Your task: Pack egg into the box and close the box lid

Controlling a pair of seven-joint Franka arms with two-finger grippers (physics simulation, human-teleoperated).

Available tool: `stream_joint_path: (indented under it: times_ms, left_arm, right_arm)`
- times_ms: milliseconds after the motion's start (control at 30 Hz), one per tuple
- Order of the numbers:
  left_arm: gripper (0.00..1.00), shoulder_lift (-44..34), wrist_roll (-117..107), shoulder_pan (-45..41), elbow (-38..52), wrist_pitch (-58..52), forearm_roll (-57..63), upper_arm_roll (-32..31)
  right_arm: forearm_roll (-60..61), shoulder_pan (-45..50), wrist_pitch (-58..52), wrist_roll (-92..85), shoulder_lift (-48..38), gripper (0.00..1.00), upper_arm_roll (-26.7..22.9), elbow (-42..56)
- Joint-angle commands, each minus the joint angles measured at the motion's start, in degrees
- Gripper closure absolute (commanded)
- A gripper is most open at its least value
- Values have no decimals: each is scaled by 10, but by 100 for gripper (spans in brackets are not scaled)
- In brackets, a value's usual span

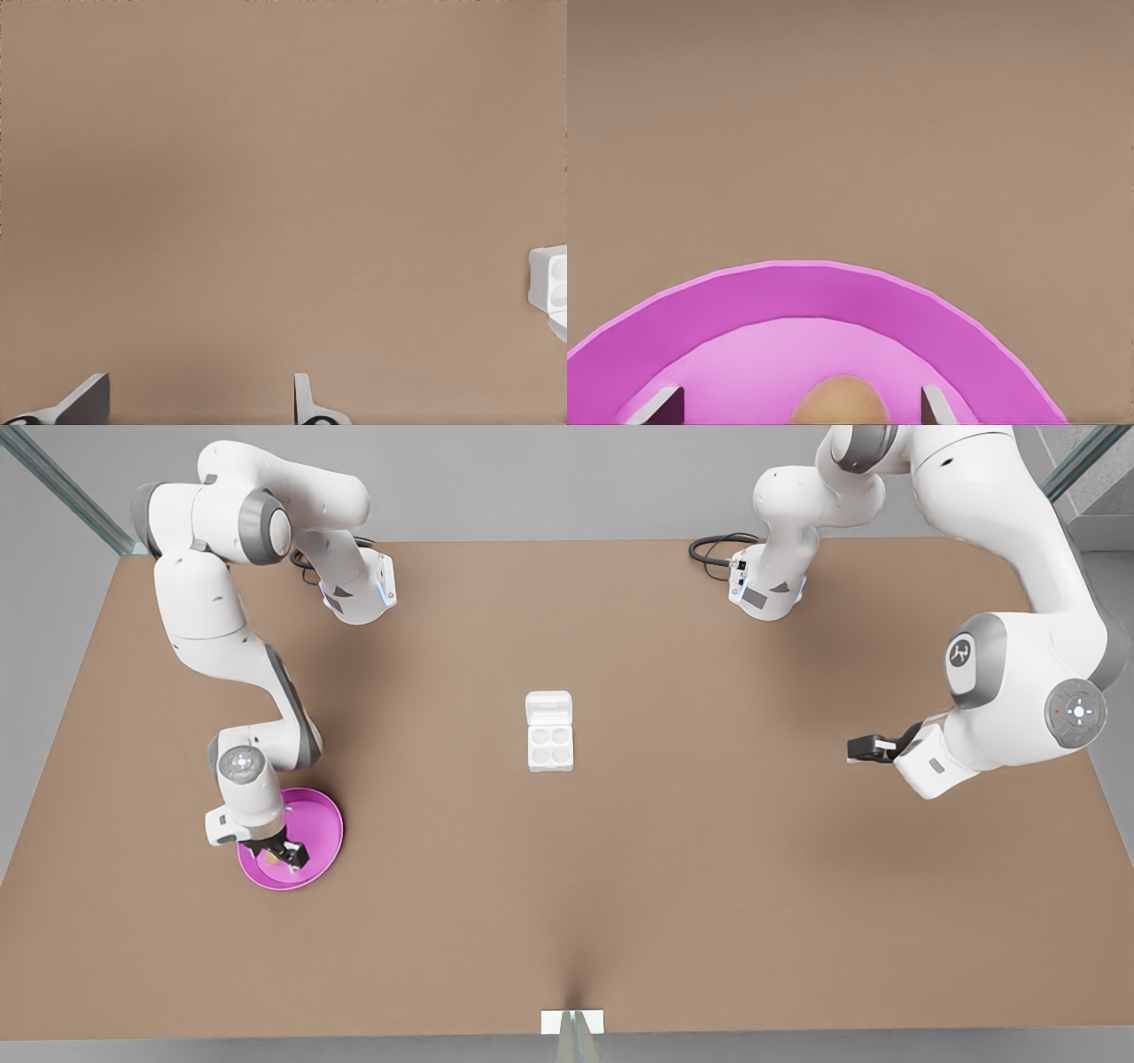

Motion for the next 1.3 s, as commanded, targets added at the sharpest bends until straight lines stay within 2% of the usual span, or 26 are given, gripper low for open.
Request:
stream_joint_path:
  times_ms: [0,100,267,400,533,800,967,1000,1100,1167,1200,1233,1267]
  left_arm:
    - [0,0,0,0,0,0,-1,0]
    - [0,1,0,0,0,0,-1,0]
    - [0,1,-1,0,1,0,-1,0]
    - [0,2,0,0,0,0,-1,0]
    - [0,2,-1,0,1,0,-7,0]
    - [0,2,0,0,0,0,-7,1]
    - [0,3,1,0,0,0,-7,1]
    - [0,3,0,0,0,0,-7,1]
    - [0,3,0,1,0,0,-6,1]
    - [0,3,1,1,0,0,-7,10]
    - [0,2,1,1,1,0,-7,10]
    - [0,0,0,1,0,0,-6,10]
    - [0,0,-4,1,0,0,-6,10]
  right_arm:
    - [1,0,0,0,0,17,0,0]
    - [1,0,0,-1,2,28,0,0]
    - [0,1,10,2,-18,35,0,-30]
    - [-8,-4,56,-1,-9,36,-1,-40]
    - [-57,0,92,1,11,37,-30,-26]
    - [-59,4,92,7,4,50,-30,-35]
    - [-58,4,84,8,1,48,-29,-19]
    - [-54,4,57,8,-2,48,-27,-11]
    - [-48,5,-112,13,-33,48,12,42]
    - [-48,4,-320,60,-55,48,103,132]
    - [15,4,-410,51,-53,49,135,195]
    - [35,2,-476,53,-54,49,172,234]
    - [102,5,-485,57,-65,49,189,236]
